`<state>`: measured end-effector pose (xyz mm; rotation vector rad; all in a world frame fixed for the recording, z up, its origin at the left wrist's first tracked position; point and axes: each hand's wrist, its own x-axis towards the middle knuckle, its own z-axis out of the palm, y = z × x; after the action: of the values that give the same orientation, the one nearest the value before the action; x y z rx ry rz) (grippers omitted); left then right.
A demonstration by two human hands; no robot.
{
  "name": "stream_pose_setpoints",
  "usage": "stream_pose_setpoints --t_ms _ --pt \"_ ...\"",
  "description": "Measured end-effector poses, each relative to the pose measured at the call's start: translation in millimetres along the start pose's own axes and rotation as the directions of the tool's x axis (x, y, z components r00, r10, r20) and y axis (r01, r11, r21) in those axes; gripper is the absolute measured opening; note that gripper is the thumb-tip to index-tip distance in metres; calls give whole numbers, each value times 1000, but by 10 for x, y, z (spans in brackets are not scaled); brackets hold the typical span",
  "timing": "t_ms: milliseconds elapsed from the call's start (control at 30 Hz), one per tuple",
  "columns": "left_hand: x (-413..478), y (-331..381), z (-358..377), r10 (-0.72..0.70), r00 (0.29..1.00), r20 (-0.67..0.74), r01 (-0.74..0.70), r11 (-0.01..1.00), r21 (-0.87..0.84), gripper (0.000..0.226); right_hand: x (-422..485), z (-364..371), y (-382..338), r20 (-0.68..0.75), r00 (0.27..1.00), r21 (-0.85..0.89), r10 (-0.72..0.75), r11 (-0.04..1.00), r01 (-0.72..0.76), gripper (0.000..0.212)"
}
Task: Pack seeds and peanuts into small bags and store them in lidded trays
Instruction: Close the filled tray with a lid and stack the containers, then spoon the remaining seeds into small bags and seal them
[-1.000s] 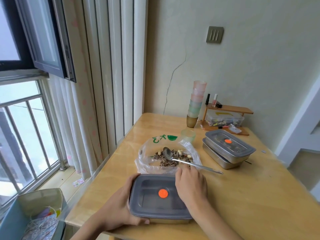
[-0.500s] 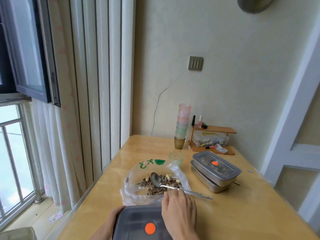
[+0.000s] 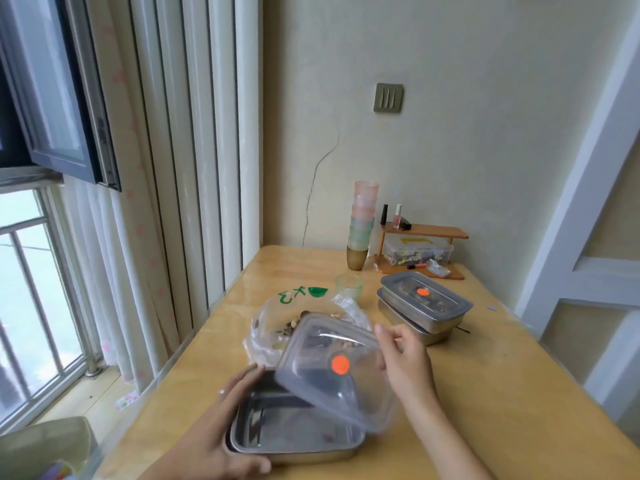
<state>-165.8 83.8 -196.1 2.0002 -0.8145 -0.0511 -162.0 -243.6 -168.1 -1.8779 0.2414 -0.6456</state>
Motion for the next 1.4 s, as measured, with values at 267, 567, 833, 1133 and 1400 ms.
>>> stream_pose_setpoints --t_ms 267,567,833,1133,1400 --pt "-38 -130 -33 8 996 84 -11 999 34 103 -99 -1390 325 -253 957 209 142 974 -89 45" --pt "34 -201 52 -112 994 -21 111 993 -32 61 -779 -1101 132 73 807 -497 -586 680 539 16" --pt "278 -117 -11 -150 962 -226 117 981 -152 46 -832 -481 481 315 901 -714 -300 551 433 33" --pt "1130 -777 -294 42 869 -494 91 966 243 55 187 -25 -110 331 931 -736 -151 576 355 18" --pt "1313 -1149 -205 9 937 -350 166 869 465 67 1844 614 -273 387 918 -676 -84 651 345 26"
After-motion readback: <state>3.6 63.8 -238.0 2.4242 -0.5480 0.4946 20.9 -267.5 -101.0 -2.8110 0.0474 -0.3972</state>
